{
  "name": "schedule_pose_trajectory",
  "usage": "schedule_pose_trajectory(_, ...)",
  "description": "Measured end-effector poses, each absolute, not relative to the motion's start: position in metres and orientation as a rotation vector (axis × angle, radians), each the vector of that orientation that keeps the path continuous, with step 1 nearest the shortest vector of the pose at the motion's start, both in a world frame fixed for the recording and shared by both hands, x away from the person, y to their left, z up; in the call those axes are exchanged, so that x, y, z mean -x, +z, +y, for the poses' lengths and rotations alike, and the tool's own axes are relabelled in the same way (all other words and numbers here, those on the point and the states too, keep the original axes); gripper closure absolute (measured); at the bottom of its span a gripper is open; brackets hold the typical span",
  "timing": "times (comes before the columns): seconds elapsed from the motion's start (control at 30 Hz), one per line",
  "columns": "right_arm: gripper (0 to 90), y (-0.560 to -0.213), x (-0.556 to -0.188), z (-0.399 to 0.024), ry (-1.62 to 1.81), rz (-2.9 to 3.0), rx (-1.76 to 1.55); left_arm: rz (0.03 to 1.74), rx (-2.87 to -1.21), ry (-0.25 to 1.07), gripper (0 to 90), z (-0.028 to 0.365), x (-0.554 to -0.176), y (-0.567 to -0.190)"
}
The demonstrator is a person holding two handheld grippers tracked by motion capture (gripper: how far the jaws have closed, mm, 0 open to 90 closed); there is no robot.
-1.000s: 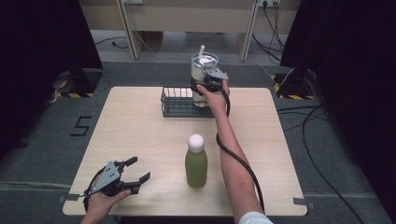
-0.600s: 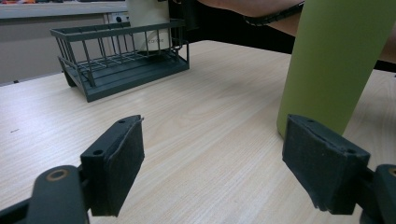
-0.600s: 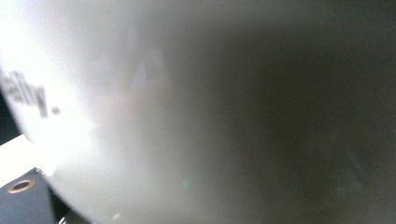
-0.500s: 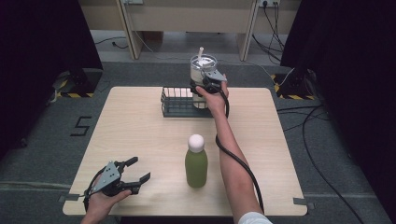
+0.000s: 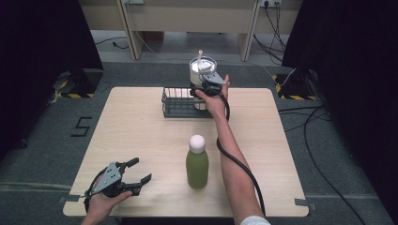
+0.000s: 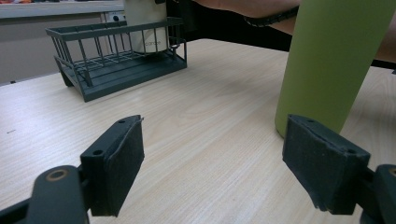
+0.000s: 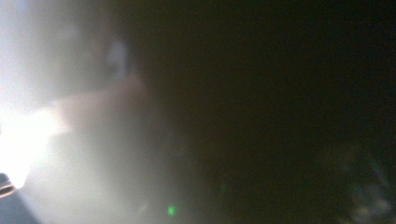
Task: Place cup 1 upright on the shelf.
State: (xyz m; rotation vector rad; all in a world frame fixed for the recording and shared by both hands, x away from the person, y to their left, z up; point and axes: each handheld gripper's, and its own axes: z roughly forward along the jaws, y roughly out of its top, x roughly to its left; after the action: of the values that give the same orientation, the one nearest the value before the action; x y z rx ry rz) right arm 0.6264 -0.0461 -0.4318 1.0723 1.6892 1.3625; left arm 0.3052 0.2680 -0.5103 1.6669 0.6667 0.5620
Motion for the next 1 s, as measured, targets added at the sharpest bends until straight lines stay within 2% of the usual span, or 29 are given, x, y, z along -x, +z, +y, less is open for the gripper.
schedule_pose_trajectory(0.4, 1.4, -0.426, -0.619, -0.050, 1.368, 1.692, -1.055, 0.660, -1.669, 0.566, 19.7, 0.267, -0.305, -0.510)
schedule_pose_trajectory(0.77, 0.1, -0.421, -0.594, -0.063, 1.372, 1.682, -1.031, 0.654, -1.668, 0.568, 18.8, 0.266, -0.306, -0.510)
schedule_pose_trajectory(1.0, 4.8, -0.415, -0.574, -0.075, 1.413, 1.687, -1.043, 0.637, -1.675, 0.569, 18.2, 0.262, -0.306, -0.509)
